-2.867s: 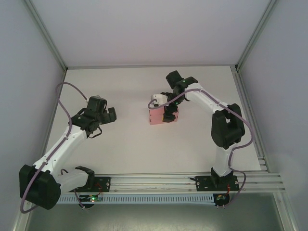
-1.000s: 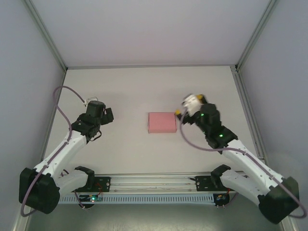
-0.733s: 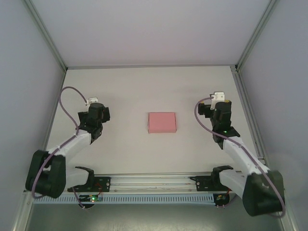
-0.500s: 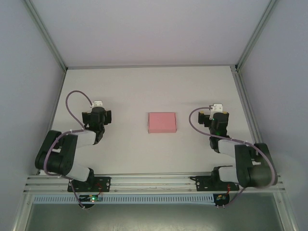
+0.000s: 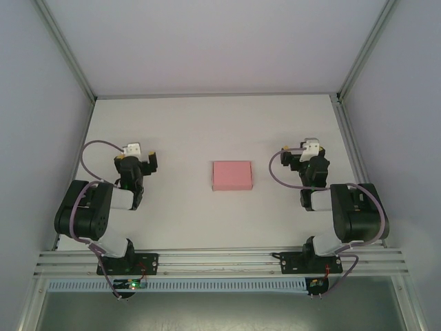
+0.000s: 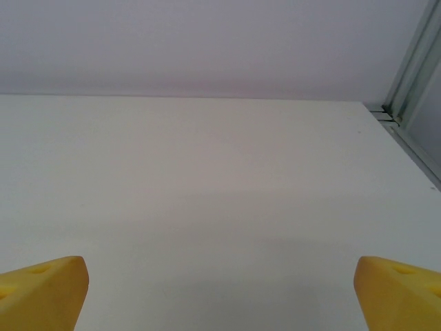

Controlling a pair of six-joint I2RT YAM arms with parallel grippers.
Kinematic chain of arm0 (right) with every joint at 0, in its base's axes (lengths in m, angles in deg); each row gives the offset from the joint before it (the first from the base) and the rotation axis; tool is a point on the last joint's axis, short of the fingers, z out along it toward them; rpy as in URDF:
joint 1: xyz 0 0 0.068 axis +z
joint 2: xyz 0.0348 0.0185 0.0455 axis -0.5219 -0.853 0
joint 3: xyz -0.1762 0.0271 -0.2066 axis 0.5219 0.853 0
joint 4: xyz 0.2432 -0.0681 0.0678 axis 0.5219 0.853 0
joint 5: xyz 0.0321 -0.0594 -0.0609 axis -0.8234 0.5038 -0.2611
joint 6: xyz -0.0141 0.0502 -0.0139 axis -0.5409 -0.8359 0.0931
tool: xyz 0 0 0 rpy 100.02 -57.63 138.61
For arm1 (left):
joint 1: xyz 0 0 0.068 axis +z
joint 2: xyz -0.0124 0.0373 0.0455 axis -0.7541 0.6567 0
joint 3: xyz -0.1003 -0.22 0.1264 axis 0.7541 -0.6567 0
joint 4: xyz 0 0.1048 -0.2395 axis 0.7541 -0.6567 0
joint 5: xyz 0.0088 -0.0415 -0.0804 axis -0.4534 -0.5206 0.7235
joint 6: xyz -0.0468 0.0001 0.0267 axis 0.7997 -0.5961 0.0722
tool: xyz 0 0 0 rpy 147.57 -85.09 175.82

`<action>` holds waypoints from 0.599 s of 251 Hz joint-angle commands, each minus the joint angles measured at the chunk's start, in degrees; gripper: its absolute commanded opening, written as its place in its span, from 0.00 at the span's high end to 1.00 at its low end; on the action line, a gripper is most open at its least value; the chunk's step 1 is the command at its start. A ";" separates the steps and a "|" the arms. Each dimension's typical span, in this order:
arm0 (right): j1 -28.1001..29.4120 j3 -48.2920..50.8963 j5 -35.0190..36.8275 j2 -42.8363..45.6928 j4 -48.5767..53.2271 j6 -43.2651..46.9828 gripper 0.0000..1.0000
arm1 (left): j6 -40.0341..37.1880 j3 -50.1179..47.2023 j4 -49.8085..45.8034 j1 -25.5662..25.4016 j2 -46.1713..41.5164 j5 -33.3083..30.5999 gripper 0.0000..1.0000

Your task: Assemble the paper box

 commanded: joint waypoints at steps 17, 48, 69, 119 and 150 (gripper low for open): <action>0.10 -0.23 1.12 0.34 1.15 -1.31 0.02 | 0.99 0.24 -0.75 0.93 -0.53 0.86 0.00; 0.29 -0.21 1.37 0.30 1.19 -1.13 0.02 | 1.04 0.25 -0.94 0.78 -0.62 0.93 0.00; 0.40 -0.20 1.54 0.50 1.30 -1.07 0.02 | 1.12 0.24 -0.86 0.83 -0.66 0.88 0.00; 0.55 -0.53 1.89 0.21 1.64 -1.01 0.02 | 1.04 0.23 -0.86 0.85 -0.66 0.93 0.00; 0.64 -0.42 1.95 0.30 1.66 -0.96 0.02 | 1.08 0.25 -0.86 0.82 -0.66 0.94 0.00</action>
